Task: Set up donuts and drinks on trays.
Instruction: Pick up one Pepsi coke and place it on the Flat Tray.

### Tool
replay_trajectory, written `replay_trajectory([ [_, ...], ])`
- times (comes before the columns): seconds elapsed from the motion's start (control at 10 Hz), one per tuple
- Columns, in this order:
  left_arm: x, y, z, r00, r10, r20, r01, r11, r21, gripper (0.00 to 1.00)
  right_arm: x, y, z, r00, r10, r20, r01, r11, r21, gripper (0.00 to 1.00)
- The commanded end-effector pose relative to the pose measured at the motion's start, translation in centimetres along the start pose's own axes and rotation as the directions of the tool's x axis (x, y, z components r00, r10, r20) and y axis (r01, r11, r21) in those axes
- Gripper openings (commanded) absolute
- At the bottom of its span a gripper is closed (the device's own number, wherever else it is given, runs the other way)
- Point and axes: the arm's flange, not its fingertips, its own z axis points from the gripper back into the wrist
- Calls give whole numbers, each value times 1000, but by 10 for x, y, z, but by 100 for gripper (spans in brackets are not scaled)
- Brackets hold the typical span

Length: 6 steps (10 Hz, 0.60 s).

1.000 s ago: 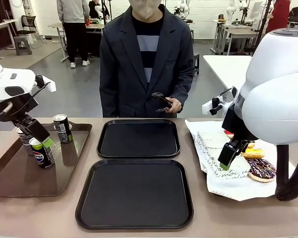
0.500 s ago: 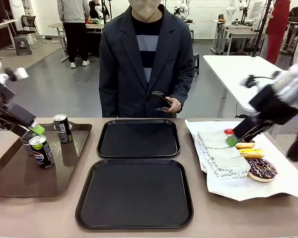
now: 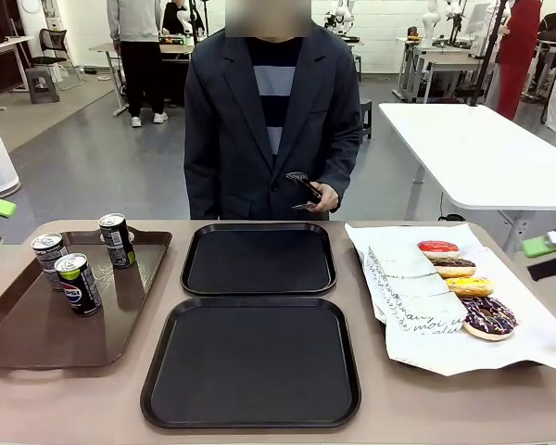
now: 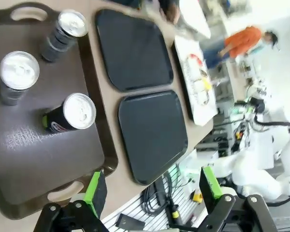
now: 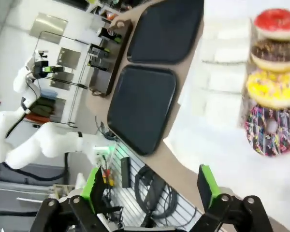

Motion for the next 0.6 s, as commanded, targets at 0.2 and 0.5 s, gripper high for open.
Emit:
replay_trajectory([
  [0.2, -8, 46, 39, 990, 105, 91, -99, 993, -71, 100, -24, -39, 59, 983, -109, 146, 103, 993, 48, 100],
  [0.5, -24, 68, 60, 973, 179, 149, -167, 982, -88, 100, -52, -46, 93, 959, -129, 252, 107, 989, 98, 100],
])
